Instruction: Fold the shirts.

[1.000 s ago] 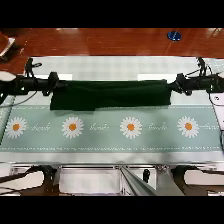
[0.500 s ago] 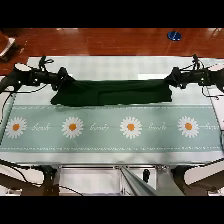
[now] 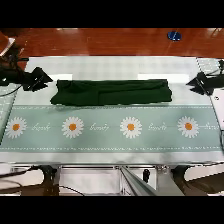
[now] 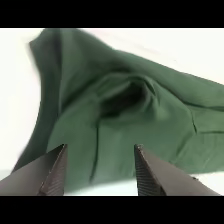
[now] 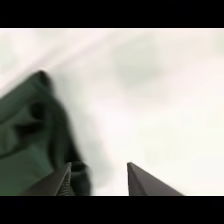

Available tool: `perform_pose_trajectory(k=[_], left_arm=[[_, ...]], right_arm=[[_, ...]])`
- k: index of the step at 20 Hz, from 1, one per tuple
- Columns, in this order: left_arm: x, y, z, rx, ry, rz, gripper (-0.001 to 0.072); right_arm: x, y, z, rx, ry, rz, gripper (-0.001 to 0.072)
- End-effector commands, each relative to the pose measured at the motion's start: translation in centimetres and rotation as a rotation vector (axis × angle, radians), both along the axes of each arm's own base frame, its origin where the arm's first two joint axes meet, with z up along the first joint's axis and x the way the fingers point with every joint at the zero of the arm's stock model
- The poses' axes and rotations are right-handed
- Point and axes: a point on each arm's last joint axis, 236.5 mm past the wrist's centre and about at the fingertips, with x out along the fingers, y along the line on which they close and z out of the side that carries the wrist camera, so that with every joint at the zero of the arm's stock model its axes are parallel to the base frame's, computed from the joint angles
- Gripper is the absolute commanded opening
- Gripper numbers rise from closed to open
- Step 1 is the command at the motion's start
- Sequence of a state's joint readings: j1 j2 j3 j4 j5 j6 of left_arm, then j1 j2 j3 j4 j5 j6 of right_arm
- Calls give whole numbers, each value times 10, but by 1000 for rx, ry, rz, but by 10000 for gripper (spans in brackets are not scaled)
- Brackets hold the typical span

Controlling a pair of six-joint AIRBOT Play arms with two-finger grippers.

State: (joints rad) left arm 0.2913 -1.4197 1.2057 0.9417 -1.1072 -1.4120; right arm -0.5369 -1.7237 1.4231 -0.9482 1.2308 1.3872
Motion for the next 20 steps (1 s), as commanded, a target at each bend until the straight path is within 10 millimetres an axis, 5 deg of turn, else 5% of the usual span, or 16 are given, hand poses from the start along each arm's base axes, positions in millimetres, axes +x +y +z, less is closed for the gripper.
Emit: perform_pose_trajectory(k=[1, 5, 8, 15, 16, 18, 19, 20], left_arm=[[-32, 0, 15, 113, -180, 94, 505], [-67, -52, 7, 66, -213, 40, 505], [-68, -82, 9, 36, -224, -17, 505], [-67, -93, 12, 26, -239, -33, 504], [-66, -94, 13, 18, -240, -29, 503], [-65, -99, 16, -16, -240, -15, 498], [-65, -100, 17, -25, -240, -11, 418], [-65, -100, 17, -26, -239, -13, 184]], right_arm=[[-21, -6, -21, 17, 48, -59, 413], [18, 38, -20, 102, -78, -33, 420], [34, 59, -29, 103, -84, 4, 420], [27, 135, -50, 173, -3, 173, 397], [26, 142, -47, 178, 0, 195, 349], [26, 148, -38, 195, -9, 229, 23], [24, 148, -31, 195, -16, 243, 22], [22, 143, -23, 175, -24, 253, 21]])
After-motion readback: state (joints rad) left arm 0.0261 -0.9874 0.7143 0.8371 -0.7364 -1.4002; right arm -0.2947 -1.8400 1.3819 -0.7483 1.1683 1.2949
